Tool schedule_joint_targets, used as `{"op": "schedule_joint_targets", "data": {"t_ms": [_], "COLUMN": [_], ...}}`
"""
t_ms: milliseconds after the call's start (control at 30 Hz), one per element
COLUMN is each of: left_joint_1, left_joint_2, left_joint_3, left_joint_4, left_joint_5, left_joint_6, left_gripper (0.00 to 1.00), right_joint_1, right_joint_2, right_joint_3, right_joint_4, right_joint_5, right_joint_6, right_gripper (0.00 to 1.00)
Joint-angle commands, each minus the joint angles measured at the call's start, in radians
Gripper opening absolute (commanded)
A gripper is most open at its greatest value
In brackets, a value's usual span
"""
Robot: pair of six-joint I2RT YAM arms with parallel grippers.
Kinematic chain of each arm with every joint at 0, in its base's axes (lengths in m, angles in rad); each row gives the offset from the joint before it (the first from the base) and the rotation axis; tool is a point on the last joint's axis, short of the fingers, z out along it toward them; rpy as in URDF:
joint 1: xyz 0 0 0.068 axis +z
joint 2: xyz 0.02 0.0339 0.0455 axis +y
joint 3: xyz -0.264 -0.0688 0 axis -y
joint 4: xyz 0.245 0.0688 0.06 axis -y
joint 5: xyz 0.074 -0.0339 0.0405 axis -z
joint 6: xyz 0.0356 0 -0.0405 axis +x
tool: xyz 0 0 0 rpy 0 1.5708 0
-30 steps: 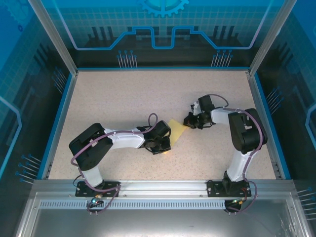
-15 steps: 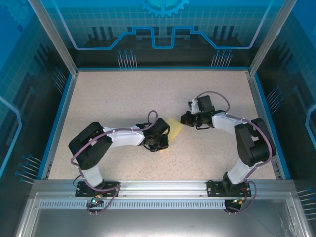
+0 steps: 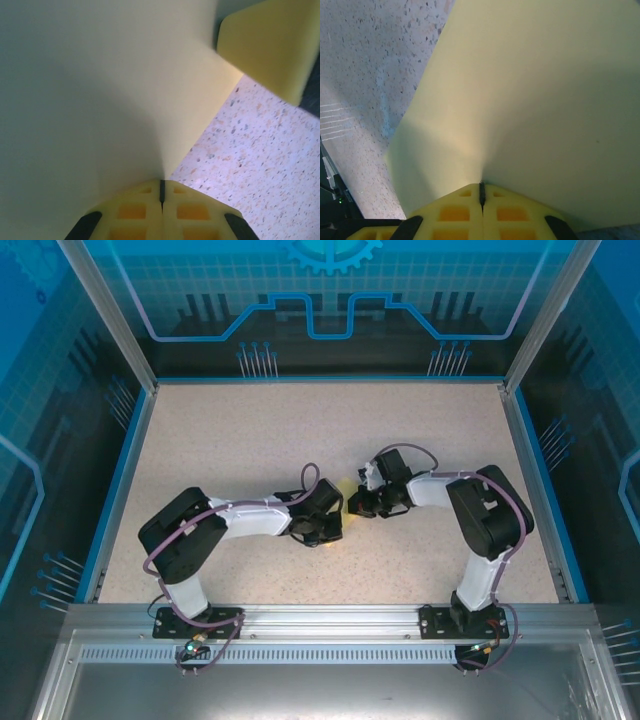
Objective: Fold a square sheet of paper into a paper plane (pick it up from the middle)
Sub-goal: First fold in half a square sheet of paper at the center of the table.
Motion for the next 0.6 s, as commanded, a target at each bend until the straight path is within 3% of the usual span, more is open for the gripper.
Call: {"op": "schedule_joint_targets", "data": {"t_ms": [0,567], "left_joint_1": [0.008,0.004], "left_joint_2": [-0.031,-0.119], "left_joint_3": [-0.065,-0.300], "left_joint_4": [0.008,0.093], "left_joint_5": [0.046,0.068], "left_joint_6": [0.004,-0.074], "left_gripper": [0.00,0.00], "right_joint_1": [0.008,-0.004], "right_joint_2": [0.060,0.117], "right_joint_3": [0.008,0.053], "right_joint_4": [-0.078,-0.162], "right_joint_5": [0.074,0.162], "right_joint_6": [-0.023,-0.031], "right_gripper": [0.00,0.00]}}
